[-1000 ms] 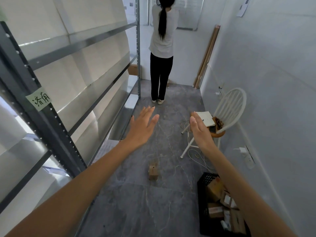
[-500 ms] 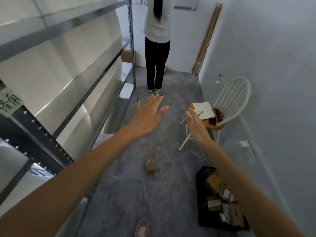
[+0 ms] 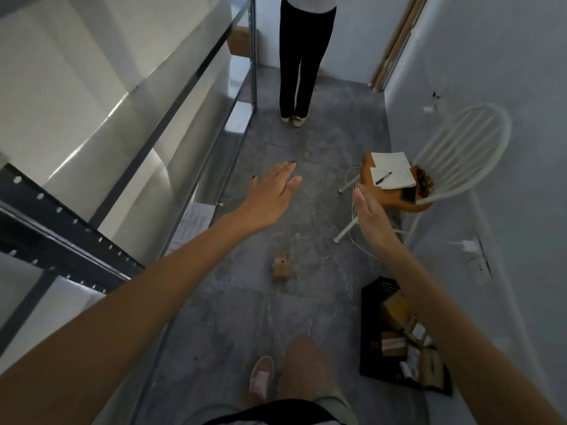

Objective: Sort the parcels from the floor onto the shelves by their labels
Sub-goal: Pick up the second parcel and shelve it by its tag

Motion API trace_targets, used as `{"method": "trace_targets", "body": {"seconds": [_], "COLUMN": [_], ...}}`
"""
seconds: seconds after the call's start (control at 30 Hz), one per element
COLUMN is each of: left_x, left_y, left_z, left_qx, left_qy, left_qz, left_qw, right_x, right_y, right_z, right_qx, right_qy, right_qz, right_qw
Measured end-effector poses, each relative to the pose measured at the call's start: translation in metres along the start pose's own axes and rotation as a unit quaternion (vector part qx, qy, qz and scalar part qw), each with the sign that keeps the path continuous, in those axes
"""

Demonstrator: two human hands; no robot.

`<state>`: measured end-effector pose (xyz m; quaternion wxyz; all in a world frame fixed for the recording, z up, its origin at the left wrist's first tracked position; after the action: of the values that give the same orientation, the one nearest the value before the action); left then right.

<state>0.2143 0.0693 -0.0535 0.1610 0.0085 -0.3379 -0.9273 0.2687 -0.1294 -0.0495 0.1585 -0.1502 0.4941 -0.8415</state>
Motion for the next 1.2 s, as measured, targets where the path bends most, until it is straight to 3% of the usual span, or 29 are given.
{"method": "trace_targets", "body": {"seconds": [0.23, 0.37, 0.53, 0.63, 1.0, 1.2], "left_x": [-0.065, -0.140, -0.144, -0.164, -0.236, -0.255], "left_y": [-0.029, -0.038, -0.041, -0.053, -0.135, -0.208], "left_z": [-0.024, -0.045, -0.062, -0.081, -0.157, -0.246], "left_qx": [0.014, 0.032, 0.020, 0.021, 0.086, 0.131], "left_qy": [0.001, -0.020, -0.033, -0.050, -0.104, -0.108], "left_qz": [0.032, 0.132, 0.097, 0.125, 0.203, 0.279], "left_qw": [0.999, 0.991, 0.995, 0.991, 0.970, 0.945], "right_x": [-0.075, -0.166, -0.172, -0.196, -0.271, -0.307], "right_y": [0.032, 0.055, 0.072, 0.094, 0.172, 0.272], "right_z": [-0.012, -0.016, -0.015, -0.024, -0.095, -0.165], "right_qx": [-0.003, -0.008, -0.035, -0.041, -0.027, -0.020], "right_qy": [-0.032, -0.089, -0.076, -0.094, -0.110, -0.131], "right_qz": [-0.026, -0.060, -0.074, -0.103, -0.162, -0.211], "right_qw": [0.999, 0.994, 0.994, 0.989, 0.980, 0.968]}}
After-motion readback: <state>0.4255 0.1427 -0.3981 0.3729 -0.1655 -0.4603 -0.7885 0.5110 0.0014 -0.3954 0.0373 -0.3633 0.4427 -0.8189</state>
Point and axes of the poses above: each hand's wrist, its own x-axis away from the middle knuckle, its own z-axis out of the back of the hand, y = z × x, the point moved 1 cm from there along -x, towards the middle knuckle, and after that the axes turned 7 degrees about z, right-handed, at the moved point
